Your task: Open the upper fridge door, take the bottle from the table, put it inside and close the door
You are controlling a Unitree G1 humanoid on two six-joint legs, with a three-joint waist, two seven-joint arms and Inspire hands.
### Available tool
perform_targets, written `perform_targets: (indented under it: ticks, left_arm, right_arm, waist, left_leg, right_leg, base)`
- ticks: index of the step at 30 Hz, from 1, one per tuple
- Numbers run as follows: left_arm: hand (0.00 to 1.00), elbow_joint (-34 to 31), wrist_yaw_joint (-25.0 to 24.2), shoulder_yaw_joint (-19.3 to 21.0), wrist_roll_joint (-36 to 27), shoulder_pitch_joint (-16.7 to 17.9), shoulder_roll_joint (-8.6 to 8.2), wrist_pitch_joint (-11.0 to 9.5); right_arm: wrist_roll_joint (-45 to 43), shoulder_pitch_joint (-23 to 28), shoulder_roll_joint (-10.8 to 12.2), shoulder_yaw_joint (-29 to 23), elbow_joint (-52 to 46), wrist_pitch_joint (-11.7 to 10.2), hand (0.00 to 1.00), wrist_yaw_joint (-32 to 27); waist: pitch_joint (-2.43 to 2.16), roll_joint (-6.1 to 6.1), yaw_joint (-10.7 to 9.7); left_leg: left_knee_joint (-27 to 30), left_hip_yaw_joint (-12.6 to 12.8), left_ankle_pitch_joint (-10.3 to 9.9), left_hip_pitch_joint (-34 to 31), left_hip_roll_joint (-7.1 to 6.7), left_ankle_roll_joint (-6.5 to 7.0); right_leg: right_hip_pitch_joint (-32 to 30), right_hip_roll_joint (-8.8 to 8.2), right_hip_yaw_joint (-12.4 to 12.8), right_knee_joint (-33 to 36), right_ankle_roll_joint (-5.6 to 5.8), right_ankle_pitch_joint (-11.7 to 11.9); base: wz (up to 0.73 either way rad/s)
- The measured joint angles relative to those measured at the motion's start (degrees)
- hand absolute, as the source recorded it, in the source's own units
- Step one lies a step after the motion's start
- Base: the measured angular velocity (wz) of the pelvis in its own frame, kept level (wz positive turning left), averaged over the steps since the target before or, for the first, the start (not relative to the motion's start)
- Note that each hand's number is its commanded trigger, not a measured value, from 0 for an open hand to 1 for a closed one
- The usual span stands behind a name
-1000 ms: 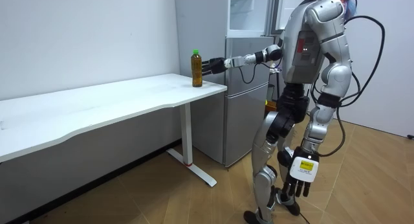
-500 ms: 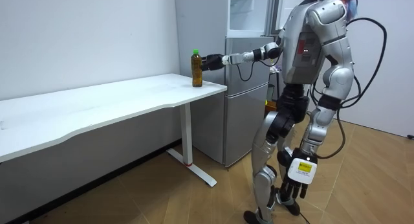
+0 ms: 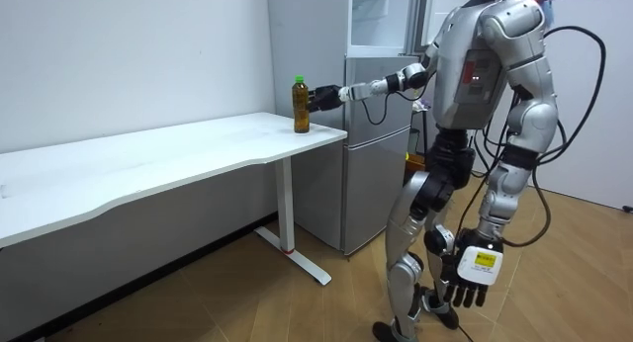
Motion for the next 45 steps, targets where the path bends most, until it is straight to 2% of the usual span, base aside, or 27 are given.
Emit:
perform_targets:
  ticks: [4, 12, 20, 27, 36, 40, 45]
  left_arm:
    - [0.00, 0.00, -0.10, 0.00, -1.64, 0.91, 0.11, 0.00]
    - [0.00, -0.54, -0.85, 0.00, -8.19, 1.26, 0.80, -0.01]
    - [0.00, -1.18, -1.05, -0.04, -8.37, 1.27, 1.82, -0.29]
    - [0.00, -1.21, -1.04, 0.00, -8.38, 1.27, 2.07, -0.59]
    - [0.00, -1.19, -0.57, -0.03, -10.61, 1.27, 2.69, -1.62]
    - [0.00, -1.19, 0.39, -0.09, -12.18, 1.25, 3.06, -2.27]
    - [0.00, -1.21, 0.69, -0.09, -12.81, 1.25, 3.27, -2.77]
  right_arm:
    - [0.01, 0.00, -0.02, -0.04, 0.78, 0.00, 0.00, 0.00]
    - [1.43, -0.05, -0.02, -0.04, 2.15, 0.00, 0.00, 1.32]
    - [1.44, -0.09, -0.04, -0.04, 3.95, 0.00, 0.00, 3.09]
    - [1.41, -0.15, -0.18, -0.14, 4.53, 0.00, 0.00, 4.15]
    - [2.21, -0.19, -0.39, -0.12, 4.53, -0.08, 0.00, 3.46]
    - [3.69, -0.26, -1.02, -0.05, 5.12, -0.59, 0.00, 2.28]
    - [3.79, -1.21, -1.08, -0.05, 6.53, -0.70, 0.00, 1.66]
  waist:
    - [0.25, 0.38, -0.02]
    - [0.07, 0.12, -0.06]
    - [0.10, 0.16, 0.20]
    - [0.08, 0.13, 0.36]
    - [0.18, 0.21, 1.72]
    - [0.32, 0.08, 2.73]
    - [1.03, -0.34, 3.04]
  left_leg:
    - [0.29, -0.34, 0.00, 0.02, -0.01, -0.01]
    - [1.09, -0.81, -0.01, -0.77, -0.15, 0.00]
    - [2.29, -1.23, 0.00, -2.01, -0.23, 0.01]
    - [2.95, -1.36, -0.02, -2.95, -0.23, 0.04]
    - [2.98, -1.90, -0.02, -3.55, -0.50, 0.05]
    - [3.18, -2.57, -0.02, -3.84, -0.85, 0.05]
    - [3.28, -2.68, -0.02, -4.01, -0.95, 0.06]
  right_leg:
    - [0.31, 0.07, -0.31, 0.00, 0.01, -0.01]
    - [0.25, 0.08, -0.50, 0.18, 0.03, -0.03]
    - [-0.58, 0.07, -0.71, 0.86, 0.01, -0.03]
    - [-1.71, 0.10, -0.52, 1.02, -0.13, -0.24]
    - [-2.15, -0.14, -0.91, 1.55, -0.03, -0.77]
    - [-2.30, -0.47, -1.76, 2.03, -0.03, -0.98]
    - [-2.39, -0.57, -1.84, 2.15, 0.01, -1.01]
  base:
    - [0.04]
    - [0.02]
    - [0.01]
    - [0.01]
    - [0.04]
    - [0.08]
    - [0.01]
